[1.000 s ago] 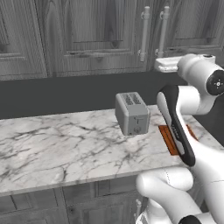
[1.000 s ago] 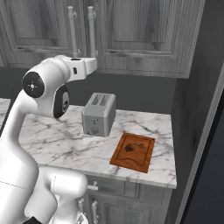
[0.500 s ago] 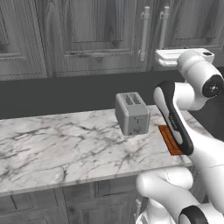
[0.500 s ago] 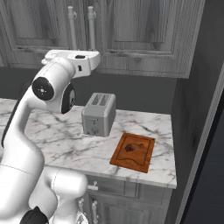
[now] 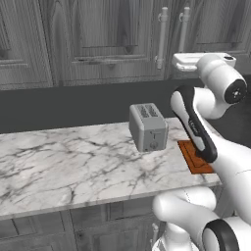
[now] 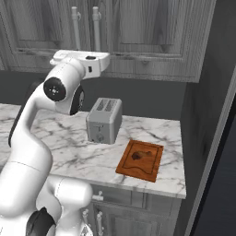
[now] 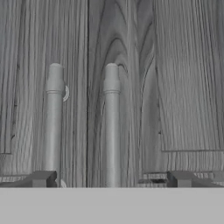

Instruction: Open the cabinet, retrieve the rolling pin, and place it next to the meat on the cutting board to prepare for tenderizing.

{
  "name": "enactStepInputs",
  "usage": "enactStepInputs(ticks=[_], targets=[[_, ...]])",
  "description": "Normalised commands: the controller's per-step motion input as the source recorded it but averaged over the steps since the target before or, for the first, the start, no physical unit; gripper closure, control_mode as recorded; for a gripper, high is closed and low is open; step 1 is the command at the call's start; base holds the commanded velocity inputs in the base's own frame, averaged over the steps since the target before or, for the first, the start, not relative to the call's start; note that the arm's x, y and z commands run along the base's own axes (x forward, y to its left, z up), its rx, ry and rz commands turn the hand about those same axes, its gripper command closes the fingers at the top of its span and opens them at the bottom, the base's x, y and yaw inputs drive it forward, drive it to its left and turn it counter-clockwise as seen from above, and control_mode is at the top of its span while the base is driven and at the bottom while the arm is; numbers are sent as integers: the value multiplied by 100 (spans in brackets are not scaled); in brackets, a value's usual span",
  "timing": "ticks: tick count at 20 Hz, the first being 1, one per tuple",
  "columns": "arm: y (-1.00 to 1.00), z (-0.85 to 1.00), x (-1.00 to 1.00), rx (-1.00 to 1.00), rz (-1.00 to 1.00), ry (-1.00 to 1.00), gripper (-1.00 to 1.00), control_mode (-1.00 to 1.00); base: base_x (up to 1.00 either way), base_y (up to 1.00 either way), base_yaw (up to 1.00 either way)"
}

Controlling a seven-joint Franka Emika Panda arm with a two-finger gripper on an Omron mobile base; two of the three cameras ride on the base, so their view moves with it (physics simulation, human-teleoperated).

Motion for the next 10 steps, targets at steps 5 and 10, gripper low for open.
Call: enactStepInputs(ticks=[5, 10], targets=[[-10, 0, 25, 2, 4, 0, -100, -100, 0, 0, 0], [-1, 0, 38, 0, 2, 2, -100, -100, 0, 0, 0]])
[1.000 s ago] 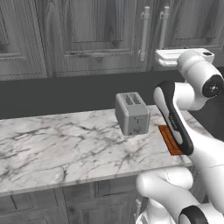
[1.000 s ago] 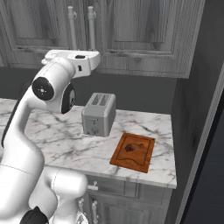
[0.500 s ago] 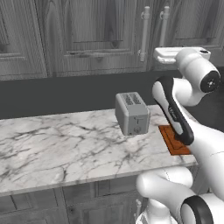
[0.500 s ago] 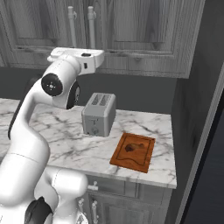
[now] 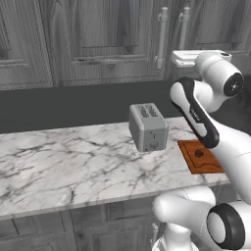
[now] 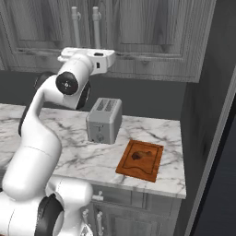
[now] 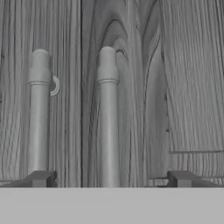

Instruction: Open the cabinet, retrieve the rolling pin, and place it next to the meat on the cutting board to prepare for tenderizing.

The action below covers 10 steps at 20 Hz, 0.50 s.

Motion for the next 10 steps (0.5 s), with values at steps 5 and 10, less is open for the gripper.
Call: enactStepInputs(ticks=[5, 10], targets=[[0, 0, 42, 0, 0, 1, -100, -100, 0, 0, 0], [0, 0, 47, 0, 0, 4, -100, -100, 0, 0, 0]])
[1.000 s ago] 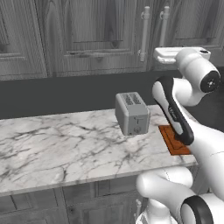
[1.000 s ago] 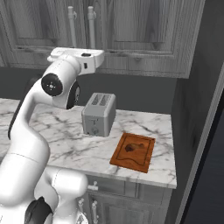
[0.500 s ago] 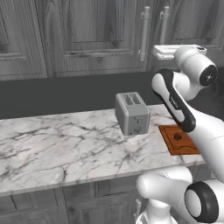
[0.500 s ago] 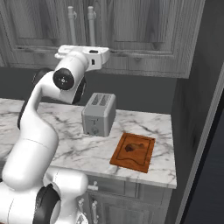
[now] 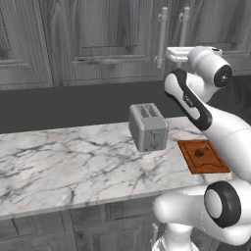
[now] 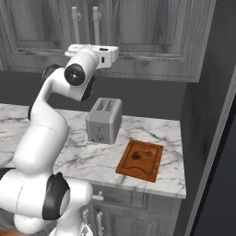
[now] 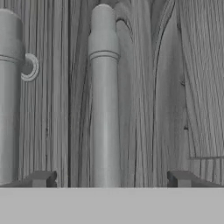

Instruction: Open the cabinet, retrieve the rolling pin, and place it next to the meat on the cutting board to prepare for tenderizing.

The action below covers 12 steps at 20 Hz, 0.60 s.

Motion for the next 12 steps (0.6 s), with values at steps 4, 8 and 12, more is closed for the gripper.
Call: enactStepInputs(ticks=[4, 8, 12], targets=[[0, 0, 33, 0, 0, 2, -100, -100, 0, 0, 0], [0, -2, 23, 0, 0, 0, 100, -100, 0, 0, 0], [2, -6, 31, 0, 0, 1, 100, -100, 0, 0, 0]])
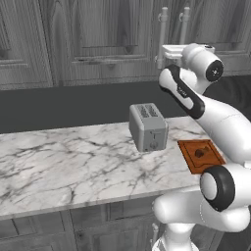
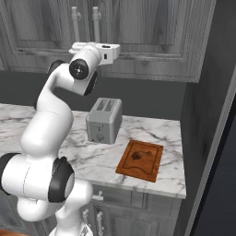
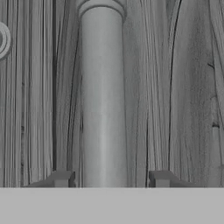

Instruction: Open the cabinet, retrieve the rolling pin, and place it next to the meat on the cutting board to prepare for tenderizing.

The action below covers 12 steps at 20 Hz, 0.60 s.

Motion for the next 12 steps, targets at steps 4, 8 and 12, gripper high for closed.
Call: enactStepInputs(ticks=[4, 8, 12], targets=[[0, -5, 15, 0, 0, 3, 100, -100, 0, 0, 0], [7, -1, 5, 0, 0, 2, 100, -100, 0, 0, 0], [2, 0, 1, 0, 0, 0, 100, -100, 0, 0, 0]])
